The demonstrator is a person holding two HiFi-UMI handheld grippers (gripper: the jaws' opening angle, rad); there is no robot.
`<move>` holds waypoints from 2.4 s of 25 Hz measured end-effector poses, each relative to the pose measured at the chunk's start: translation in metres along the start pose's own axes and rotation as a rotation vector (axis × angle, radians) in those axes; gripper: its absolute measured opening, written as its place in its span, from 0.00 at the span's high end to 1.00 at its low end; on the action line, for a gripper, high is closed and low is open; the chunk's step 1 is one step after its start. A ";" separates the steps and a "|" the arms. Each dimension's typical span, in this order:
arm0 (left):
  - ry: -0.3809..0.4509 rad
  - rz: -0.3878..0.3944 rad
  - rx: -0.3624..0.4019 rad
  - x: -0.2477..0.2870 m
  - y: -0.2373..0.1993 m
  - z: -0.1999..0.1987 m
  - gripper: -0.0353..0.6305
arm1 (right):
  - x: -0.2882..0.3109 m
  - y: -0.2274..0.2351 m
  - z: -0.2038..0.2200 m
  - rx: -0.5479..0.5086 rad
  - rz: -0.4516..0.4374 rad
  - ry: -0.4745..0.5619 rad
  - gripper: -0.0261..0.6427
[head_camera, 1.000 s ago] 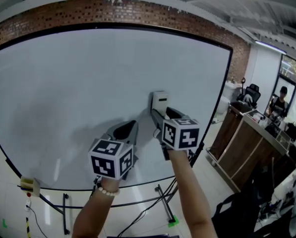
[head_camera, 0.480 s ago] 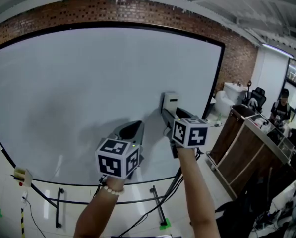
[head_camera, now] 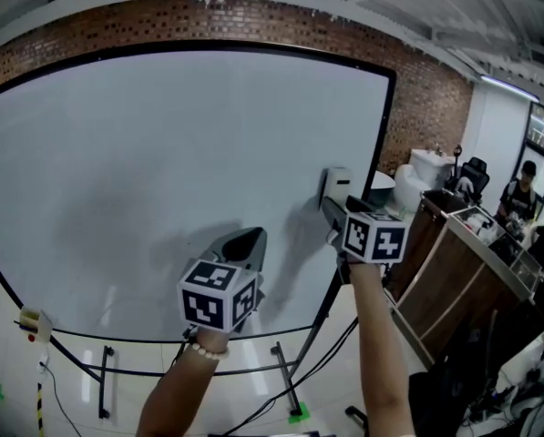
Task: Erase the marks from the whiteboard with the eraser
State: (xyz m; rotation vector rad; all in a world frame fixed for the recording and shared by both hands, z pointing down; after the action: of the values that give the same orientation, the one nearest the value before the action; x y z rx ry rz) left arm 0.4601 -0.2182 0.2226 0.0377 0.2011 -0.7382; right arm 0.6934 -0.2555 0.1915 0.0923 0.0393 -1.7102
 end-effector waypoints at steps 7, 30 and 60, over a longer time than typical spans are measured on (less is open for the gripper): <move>-0.006 0.002 0.002 0.017 0.014 0.008 0.97 | -0.007 0.044 0.001 0.003 0.017 -0.012 0.60; -0.066 0.009 -0.016 0.037 0.011 0.048 0.97 | -0.016 0.086 0.090 0.039 -0.024 0.014 0.59; -0.058 -0.020 -0.018 -0.044 -0.062 0.031 0.97 | 0.002 -0.049 0.095 -0.001 0.035 0.010 0.60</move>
State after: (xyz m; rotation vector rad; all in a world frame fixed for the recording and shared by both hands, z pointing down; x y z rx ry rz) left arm 0.3919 -0.2382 0.2635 -0.0031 0.1534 -0.7560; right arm 0.6410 -0.2581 0.2844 0.0999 0.0453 -1.6749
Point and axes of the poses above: the fingertips, and each gripper's own axes: x forward along the fingers, y to its right, z out of its underside, the point moved 7 cm from there along -x, backward along the fingers, and after that the axes turned 7 degrees about y, right-handed, at the moved point
